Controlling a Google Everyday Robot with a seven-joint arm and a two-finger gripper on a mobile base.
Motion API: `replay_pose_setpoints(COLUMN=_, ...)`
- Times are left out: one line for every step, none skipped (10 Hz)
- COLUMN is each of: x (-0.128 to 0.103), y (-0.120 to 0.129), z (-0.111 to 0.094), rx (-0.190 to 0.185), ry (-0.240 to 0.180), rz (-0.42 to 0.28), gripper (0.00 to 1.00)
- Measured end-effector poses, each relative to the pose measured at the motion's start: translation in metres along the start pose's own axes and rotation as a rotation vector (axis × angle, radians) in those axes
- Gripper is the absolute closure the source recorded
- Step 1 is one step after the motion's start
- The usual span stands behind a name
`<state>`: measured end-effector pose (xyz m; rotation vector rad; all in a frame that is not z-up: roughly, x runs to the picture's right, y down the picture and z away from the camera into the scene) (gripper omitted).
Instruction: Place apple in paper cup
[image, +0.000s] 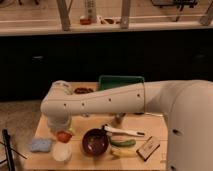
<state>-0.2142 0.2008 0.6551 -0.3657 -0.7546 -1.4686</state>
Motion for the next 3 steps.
replay_pose_setpoints(x=-0.004, y=-0.007, z=0.000, rx=0.003, ry=-0.007, rz=-0.027, gripper=1.00)
replay_pose_setpoints(x=-0.008, y=-0.013, z=0.000, rx=0.005, ry=-0.013, rz=-0.050, gripper=1.00)
replay_pose_setpoints(x=-0.013, y=-0.019, z=0.000, rx=0.006, ry=-0.021, rz=-0.076, gripper=1.00)
